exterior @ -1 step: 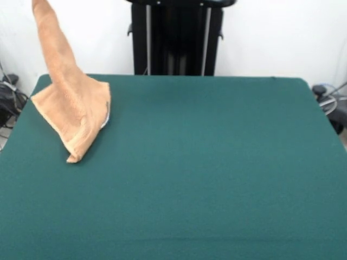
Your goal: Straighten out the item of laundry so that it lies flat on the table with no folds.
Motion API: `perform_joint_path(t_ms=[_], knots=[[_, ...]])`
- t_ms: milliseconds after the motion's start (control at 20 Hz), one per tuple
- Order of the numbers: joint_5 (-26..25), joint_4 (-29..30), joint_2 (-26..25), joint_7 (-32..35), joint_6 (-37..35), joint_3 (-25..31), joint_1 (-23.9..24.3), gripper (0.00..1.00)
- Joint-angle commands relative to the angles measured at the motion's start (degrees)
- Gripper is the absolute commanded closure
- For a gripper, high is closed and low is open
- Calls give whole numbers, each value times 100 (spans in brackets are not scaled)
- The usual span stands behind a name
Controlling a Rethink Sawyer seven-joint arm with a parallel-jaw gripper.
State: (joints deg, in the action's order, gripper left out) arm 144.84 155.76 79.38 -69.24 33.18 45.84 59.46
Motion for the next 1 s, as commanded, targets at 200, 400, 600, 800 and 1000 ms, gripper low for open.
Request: perform_joint_path(t_ms=[200,400,600,800,1000], knots=[[505,-368,277,-2465,510,-12,455,100],[509,-560,383,-2819,679,-64,580,100],[578,-822,358,-3185,924,-60,686,100],[593,-1126,376,-3418,1234,-120,681,100],[734,-1402,429,-3578,1676,-205,493,100]])
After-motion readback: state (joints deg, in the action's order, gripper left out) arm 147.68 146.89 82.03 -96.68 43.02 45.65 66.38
